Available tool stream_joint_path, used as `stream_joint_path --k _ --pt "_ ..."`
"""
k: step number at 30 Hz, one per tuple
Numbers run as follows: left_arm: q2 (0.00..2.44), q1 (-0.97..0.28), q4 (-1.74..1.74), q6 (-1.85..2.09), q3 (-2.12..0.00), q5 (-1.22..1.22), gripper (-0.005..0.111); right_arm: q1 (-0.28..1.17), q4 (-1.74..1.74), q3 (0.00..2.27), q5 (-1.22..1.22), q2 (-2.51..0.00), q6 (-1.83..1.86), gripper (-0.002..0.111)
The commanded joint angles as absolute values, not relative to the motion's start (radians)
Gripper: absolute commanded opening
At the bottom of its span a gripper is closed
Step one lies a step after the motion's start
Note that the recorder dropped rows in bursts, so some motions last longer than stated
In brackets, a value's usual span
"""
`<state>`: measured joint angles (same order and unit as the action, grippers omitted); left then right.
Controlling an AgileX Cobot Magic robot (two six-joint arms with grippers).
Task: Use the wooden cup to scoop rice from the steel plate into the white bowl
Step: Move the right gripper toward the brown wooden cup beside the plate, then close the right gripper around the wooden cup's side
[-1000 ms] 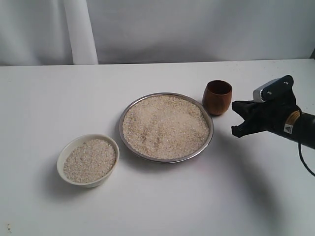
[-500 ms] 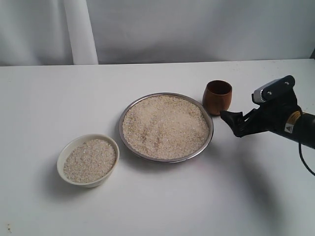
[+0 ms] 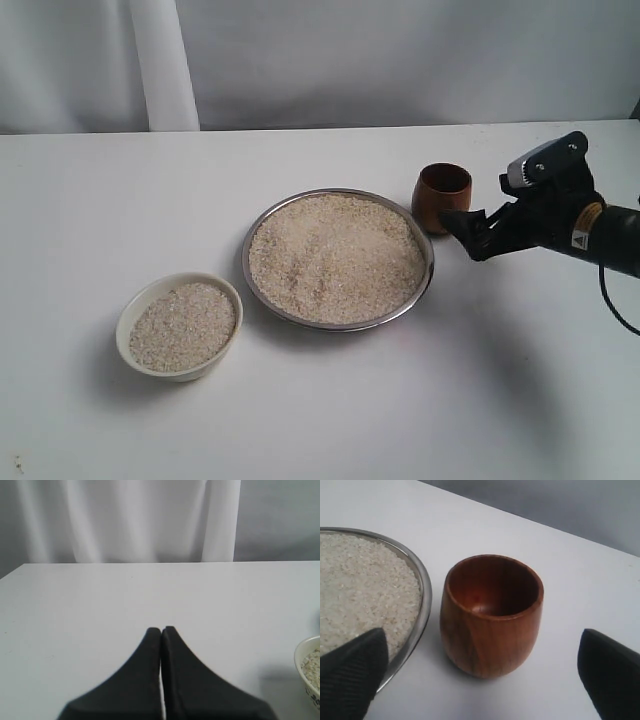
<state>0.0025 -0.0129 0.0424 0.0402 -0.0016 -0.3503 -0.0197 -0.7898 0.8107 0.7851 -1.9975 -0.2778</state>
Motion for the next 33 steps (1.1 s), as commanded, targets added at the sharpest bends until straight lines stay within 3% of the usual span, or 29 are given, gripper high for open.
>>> stream_joint_path --k 1,8,33 --pt "0.0 -0.016 0.042 0.036 0.0 -0.345 0.0 -0.021 -0.77 0.817 0.789 -2.033 -0.237 0.094" --pt "0.0 -0.016 0.042 0.036 0.0 -0.345 0.0 -0.021 -0.668 0.819 0.931 -2.134 -0.172 0.094" --pt "0.0 -0.016 0.042 0.036 0.0 -0.345 0.0 -0.021 -0.813 1.044 0.878 -2.241 -0.298 0.094"
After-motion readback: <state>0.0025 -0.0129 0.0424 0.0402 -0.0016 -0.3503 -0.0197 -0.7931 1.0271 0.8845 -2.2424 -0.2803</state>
